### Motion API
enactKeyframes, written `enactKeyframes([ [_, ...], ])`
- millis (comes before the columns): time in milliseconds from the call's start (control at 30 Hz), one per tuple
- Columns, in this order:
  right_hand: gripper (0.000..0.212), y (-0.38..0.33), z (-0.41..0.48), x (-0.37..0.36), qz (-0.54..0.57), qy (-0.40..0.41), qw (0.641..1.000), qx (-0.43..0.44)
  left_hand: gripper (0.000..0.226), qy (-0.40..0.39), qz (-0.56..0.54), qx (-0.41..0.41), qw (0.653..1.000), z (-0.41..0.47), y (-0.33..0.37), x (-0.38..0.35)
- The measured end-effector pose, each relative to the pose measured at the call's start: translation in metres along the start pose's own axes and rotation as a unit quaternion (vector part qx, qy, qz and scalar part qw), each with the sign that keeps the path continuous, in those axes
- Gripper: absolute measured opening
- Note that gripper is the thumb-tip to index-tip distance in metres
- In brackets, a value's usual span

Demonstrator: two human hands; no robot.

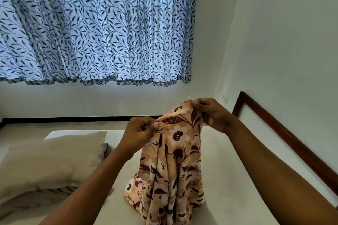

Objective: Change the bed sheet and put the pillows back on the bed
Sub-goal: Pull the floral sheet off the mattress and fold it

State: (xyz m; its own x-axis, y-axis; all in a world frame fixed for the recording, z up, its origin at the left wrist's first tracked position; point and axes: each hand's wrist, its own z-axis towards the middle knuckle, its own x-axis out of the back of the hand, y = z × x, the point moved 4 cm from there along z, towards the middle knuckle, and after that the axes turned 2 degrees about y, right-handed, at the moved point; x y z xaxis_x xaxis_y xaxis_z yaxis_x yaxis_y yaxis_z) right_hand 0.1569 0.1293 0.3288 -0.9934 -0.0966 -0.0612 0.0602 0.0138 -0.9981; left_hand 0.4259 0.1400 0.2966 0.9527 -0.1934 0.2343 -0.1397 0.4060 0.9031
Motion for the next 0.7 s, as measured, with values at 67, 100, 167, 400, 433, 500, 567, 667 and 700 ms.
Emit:
enactKeyframes([
  [67, 0.029, 0.005, 0.018, 0.017, -0.141, 0.147, 0.979, 0.014, 0.012, 0.073, 0.115, 0.022, 0.990, 0.011, -0.010, 0.011],
  [100, 0.020, 0.006, 0.022, 0.031, -0.229, 0.282, 0.931, 0.025, 0.013, 0.134, 0.179, 0.051, 0.973, 0.015, -0.018, 0.022],
  [167, 0.025, 0.001, 0.009, 0.046, -0.293, 0.502, 0.811, 0.062, 0.016, 0.262, 0.200, 0.124, 0.936, 0.014, -0.026, 0.048],
  [400, 0.027, 0.003, -0.001, 0.054, -0.237, 0.525, 0.804, 0.149, 0.023, 0.466, 0.171, 0.121, 0.860, -0.010, -0.007, 0.103],
  [433, 0.026, 0.009, 0.000, 0.049, -0.231, 0.509, 0.817, 0.142, 0.024, 0.448, 0.168, 0.125, 0.869, -0.015, -0.009, 0.097],
  [500, 0.024, 0.022, 0.000, 0.032, -0.227, 0.468, 0.845, 0.123, 0.023, 0.397, 0.154, 0.152, 0.892, -0.028, -0.015, 0.079],
  [567, 0.023, 0.041, -0.001, 0.010, -0.227, 0.402, 0.882, 0.097, 0.023, 0.339, 0.098, 0.196, 0.915, -0.042, -0.028, 0.058],
  [667, 0.021, 0.079, -0.011, -0.025, -0.235, 0.285, 0.928, 0.057, 0.013, 0.241, -0.005, 0.272, 0.932, -0.066, -0.048, 0.024],
  [700, 0.018, 0.092, -0.016, -0.037, -0.231, 0.251, 0.939, 0.044, 0.012, 0.210, -0.030, 0.287, 0.934, -0.074, -0.053, 0.013],
])
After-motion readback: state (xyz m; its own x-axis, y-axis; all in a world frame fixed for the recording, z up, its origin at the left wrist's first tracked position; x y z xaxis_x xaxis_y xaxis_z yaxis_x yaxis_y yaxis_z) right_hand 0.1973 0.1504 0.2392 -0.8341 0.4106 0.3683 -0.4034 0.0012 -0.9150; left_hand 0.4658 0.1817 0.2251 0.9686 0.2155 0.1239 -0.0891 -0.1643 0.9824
